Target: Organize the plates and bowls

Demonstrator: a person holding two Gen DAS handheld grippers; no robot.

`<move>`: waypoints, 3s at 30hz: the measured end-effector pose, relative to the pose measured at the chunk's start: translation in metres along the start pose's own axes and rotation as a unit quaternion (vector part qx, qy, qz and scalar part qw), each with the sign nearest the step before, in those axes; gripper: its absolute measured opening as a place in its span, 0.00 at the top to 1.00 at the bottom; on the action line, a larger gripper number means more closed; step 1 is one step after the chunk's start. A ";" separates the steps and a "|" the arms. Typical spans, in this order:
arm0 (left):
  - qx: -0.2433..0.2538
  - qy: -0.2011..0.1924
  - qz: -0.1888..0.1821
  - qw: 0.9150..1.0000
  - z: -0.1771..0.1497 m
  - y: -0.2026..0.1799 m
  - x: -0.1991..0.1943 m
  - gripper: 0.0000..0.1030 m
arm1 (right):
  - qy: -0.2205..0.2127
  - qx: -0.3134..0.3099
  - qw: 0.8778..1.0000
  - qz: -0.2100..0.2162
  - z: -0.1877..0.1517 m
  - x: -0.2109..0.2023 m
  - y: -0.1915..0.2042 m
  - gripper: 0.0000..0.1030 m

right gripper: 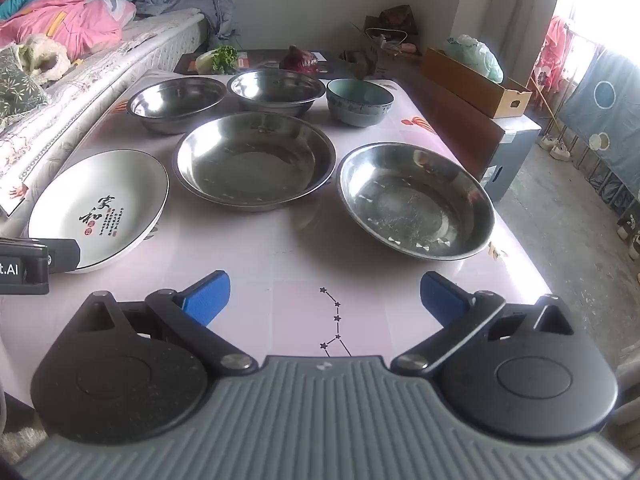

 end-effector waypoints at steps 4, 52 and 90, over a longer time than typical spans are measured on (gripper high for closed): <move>-0.001 -0.009 -0.001 1.000 0.003 -0.003 -0.007 0.00 | -0.016 0.016 1.000 -0.002 0.001 -0.005 0.002 0.01; 0.013 -0.011 -0.012 1.000 0.002 -0.016 -0.010 0.00 | -0.016 0.043 0.999 0.026 0.012 -0.013 -0.023 0.01; 0.001 0.002 0.000 1.000 0.019 -0.001 0.008 0.00 | -0.010 0.075 0.995 0.058 0.024 0.011 -0.026 0.01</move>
Point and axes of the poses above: each gripper's, at about its wrist camera, not at the fingertips, and x roughly the way its jaws point, y to its left, z to its top, the point moved 1 cm from there along x, roughly the way its jaws point, and after that the axes turned 2 degrees about z, right-handed, at the moved point
